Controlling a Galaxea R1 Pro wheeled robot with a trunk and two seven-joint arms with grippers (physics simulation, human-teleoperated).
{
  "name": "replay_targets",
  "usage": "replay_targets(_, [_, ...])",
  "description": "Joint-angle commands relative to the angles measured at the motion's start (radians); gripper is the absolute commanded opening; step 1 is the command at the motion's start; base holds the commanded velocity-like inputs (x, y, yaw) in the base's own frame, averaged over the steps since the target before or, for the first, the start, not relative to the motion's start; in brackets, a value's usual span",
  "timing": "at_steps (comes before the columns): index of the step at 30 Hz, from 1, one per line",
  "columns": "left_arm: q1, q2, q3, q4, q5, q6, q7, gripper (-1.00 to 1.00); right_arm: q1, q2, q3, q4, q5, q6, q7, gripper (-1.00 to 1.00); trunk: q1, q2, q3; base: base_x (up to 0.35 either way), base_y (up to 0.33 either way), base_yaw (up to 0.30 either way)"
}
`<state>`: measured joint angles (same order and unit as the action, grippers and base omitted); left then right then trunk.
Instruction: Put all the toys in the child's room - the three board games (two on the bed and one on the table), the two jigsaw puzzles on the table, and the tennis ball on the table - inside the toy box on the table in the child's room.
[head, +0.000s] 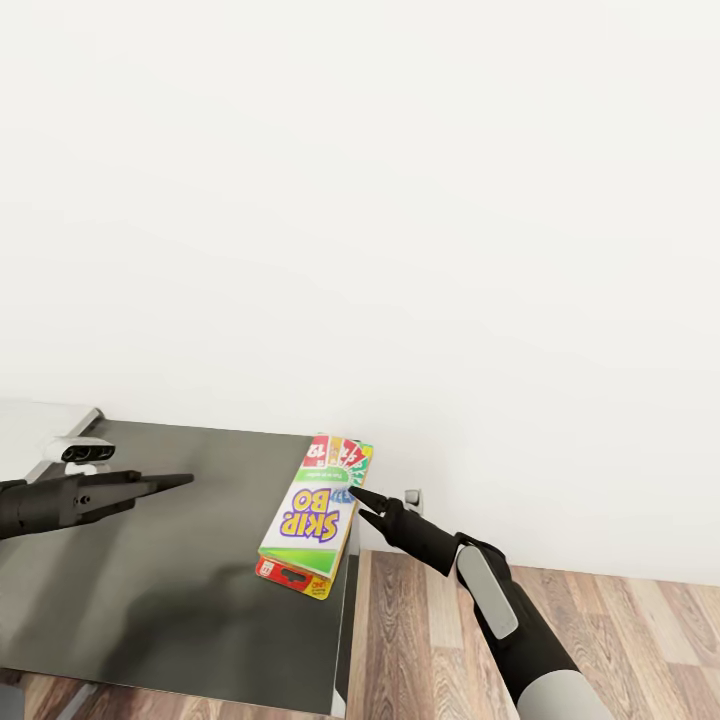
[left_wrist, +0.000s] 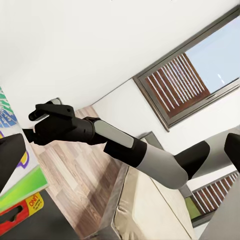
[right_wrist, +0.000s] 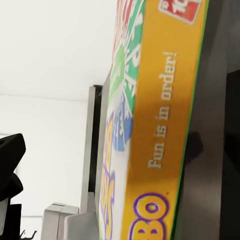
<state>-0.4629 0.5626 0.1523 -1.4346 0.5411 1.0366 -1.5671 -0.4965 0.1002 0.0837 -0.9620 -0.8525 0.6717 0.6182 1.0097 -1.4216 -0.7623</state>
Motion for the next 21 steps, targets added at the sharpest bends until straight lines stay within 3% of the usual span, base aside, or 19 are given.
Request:
replay_targets(1, [0.000, 0.000, 0.000, 0.000, 0.000, 0.011, -0.004, 1.00, 0.000, 0.000, -0.001, 0.000, -0.006, 0.007, -0.001, 1.00, 0.000, 0.000, -0.001, 0.000, 0.002, 0.000])
replay_targets(21, [0.000, 0.000, 0.000, 0.000, 0.000, 0.011, -0.004, 1.00, 0.000, 0.000, -0.008, 0.000, -0.008, 0.011, 0.000, 1.00, 0.000, 0.000, -0.001, 0.000, 0.000, 0.000])
